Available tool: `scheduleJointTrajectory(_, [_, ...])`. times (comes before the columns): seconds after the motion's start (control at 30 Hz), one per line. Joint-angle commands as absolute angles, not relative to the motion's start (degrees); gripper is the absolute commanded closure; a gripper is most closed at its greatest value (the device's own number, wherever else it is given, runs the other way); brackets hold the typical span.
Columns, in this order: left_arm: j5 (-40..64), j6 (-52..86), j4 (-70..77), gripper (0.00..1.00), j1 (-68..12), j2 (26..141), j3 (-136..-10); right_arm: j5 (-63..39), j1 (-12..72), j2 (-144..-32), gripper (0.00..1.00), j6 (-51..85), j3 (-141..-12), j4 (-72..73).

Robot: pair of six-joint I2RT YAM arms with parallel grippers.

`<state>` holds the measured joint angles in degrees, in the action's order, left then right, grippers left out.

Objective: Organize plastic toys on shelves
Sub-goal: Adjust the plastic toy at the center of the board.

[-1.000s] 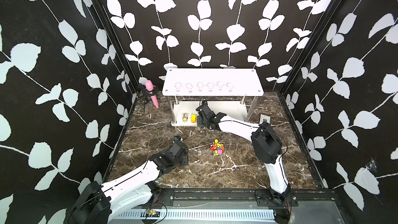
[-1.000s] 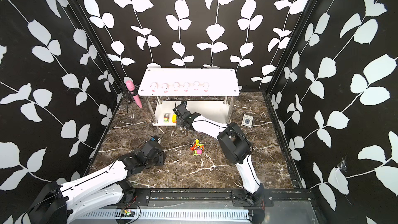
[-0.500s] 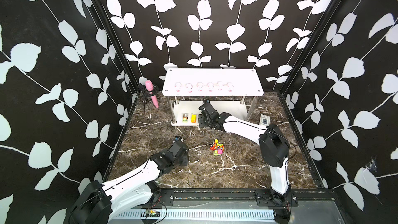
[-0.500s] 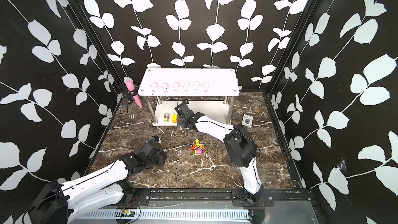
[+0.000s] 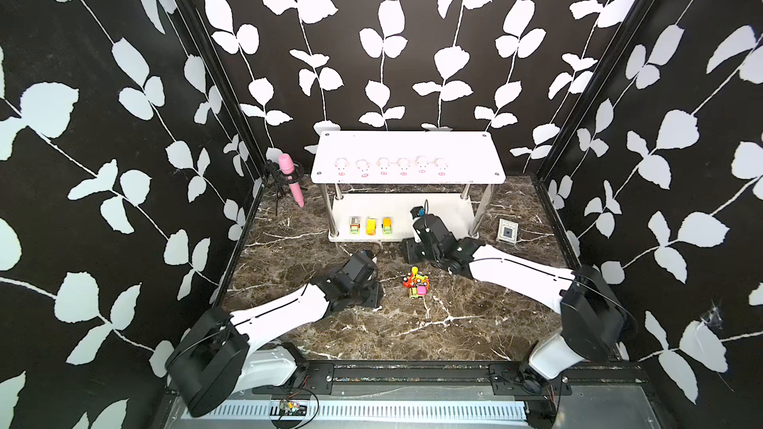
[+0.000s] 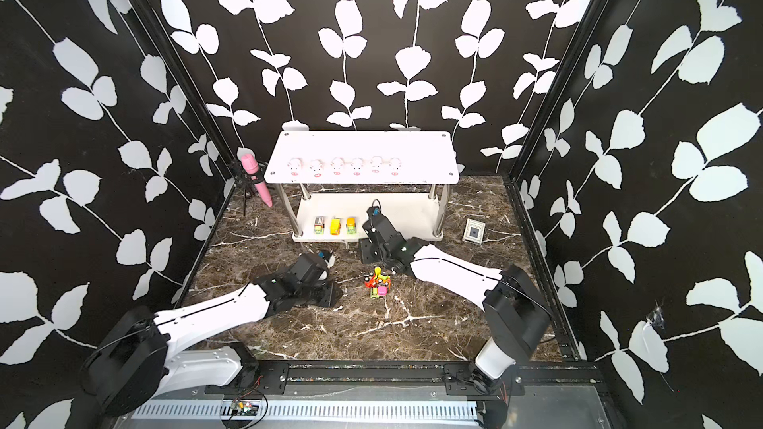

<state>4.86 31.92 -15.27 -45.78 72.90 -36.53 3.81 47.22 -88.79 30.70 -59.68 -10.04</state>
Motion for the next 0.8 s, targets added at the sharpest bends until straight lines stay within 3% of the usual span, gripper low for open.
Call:
scheduleJointTrajectory(0.0, [7.3,27.2,-14.0,0.51,-46.8,76.2,-41.7,3.4,46.8,-84.6,0.49,32.0,-53.3,-7.6])
scheduleJointTrajectory(0.33, [9.1,25.2,-11.7,0.52,-47.1,89.6,-52.5,2.3,46.6,-77.9,0.49,34.9,-41.8,-6.8])
scheduleJointTrajectory(0.63, [6.2,27.0,-11.4,0.69,-47.0,97.0,-57.0,1.5,46.6,-75.3,0.50,35.8,-39.4,-7.3])
scheduleJointTrajectory(0.77, [6.4,27.0,-11.5,0.72,-47.1,97.1,-56.2,0.8,46.6,-76.2,0.50,35.9,-39.6,-7.1])
